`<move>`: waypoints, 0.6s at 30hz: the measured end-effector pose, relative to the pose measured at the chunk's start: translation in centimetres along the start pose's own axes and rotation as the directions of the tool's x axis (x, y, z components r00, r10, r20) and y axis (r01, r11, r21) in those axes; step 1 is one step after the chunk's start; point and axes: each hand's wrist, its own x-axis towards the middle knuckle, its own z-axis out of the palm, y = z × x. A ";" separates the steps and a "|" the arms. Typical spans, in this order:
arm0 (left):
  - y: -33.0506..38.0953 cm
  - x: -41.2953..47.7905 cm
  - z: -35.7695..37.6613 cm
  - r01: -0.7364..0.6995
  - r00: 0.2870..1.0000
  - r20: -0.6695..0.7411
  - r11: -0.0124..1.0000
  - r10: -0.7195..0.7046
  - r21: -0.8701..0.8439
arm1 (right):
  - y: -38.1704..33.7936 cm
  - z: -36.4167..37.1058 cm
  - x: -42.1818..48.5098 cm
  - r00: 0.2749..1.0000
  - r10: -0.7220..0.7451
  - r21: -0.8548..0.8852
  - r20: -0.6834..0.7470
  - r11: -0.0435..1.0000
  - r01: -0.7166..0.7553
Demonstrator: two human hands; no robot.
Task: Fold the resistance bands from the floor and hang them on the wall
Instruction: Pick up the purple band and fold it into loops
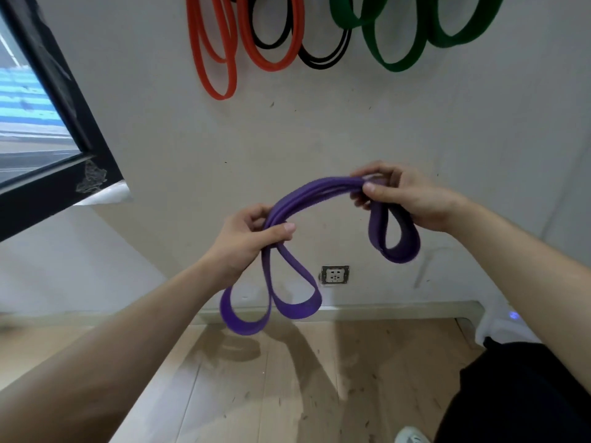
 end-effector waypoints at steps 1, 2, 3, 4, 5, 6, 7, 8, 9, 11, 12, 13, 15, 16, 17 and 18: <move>0.2 0.0 -0.2 0.002 1.000 -0.003 1.000 -0.002 -0.008 | 0.6 -0.6 -0.3 0.995 0.076 -0.070 0.070 0.995 -0.071; 0.3 0.0 -0.2 0.001 1.000 -0.002 1.000 -0.001 -0.004 | 1.1 -0.8 -0.6 0.980 0.148 -0.156 0.134 0.980 -0.126; 0.4 0.0 -0.2 -0.001 1.000 0.005 1.000 0.001 0.005 | 1.6 -0.8 -0.9 0.960 0.209 -0.244 0.188 0.957 -0.161; 0.6 -0.1 0.0 -0.003 1.000 0.013 1.000 0.003 0.011 | 1.9 -0.5 -1.0 0.938 0.259 -0.325 0.229 0.929 -0.177; 0.7 -0.1 0.3 -0.001 1.000 0.021 1.000 0.000 0.016 | 2.1 -0.1 -1.1 0.919 0.297 -0.393 0.261 0.902 -0.181; 0.7 0.0 0.7 -0.001 1.000 0.027 1.000 0.000 0.019 | 2.3 0.4 -1.2 0.899 0.332 -0.444 0.287 0.877 -0.183; 0.7 0.0 1.0 -0.002 0.999 0.032 1.000 0.001 0.024 | 2.3 1.1 -1.3 0.877 0.368 -0.473 0.309 0.859 -0.194; 0.8 0.0 1.4 -0.003 0.999 0.038 1.000 0.002 0.027 | 2.2 1.9 -1.4 0.858 0.400 -0.483 0.323 0.849 -0.214; 0.9 0.0 1.8 -0.006 0.999 0.045 1.000 0.004 0.030 | 2.0 2.8 -1.5 0.850 0.410 -0.469 0.331 0.853 -0.228; 1.1 0.0 2.5 -0.019 0.998 0.064 0.999 0.017 0.036 | 1.7 4.5 -1.4 0.884 0.334 -0.365 0.328 0.908 -0.208; 1.2 0.0 2.8 -0.028 0.997 0.067 0.999 0.026 0.032 | 1.5 5.4 -1.3 0.914 0.263 -0.300 0.308 0.939 -0.169; 1.4 -0.1 3.1 -0.035 0.997 0.064 0.999 0.034 0.021 | 1.3 6.1 -1.1 0.939 0.196 -0.242 0.283 0.962 -0.128; 1.8 -0.1 3.3 -0.042 0.999 0.033 0.999 0.043 -0.029 | 1.1 7.3 -0.9 0.964 0.102 -0.127 0.244 0.989 -0.072; 1.9 0.0 3.3 -0.045 0.999 0.009 0.997 0.046 -0.057 | 1.0 7.8 -0.8 0.975 0.063 -0.084 0.215 0.995 -0.046; 2.1 0.0 3.1 -0.049 0.999 -0.016 0.996 0.048 -0.079 | 0.9 8.2 -0.7 0.986 0.026 -0.053 0.167 0.998 -0.017; 2.2 0.1 2.9 -0.059 0.998 -0.041 0.994 0.055 -0.092 | 0.7 8.4 -0.6 0.994 -0.007 -0.028 0.106 1.000 0.009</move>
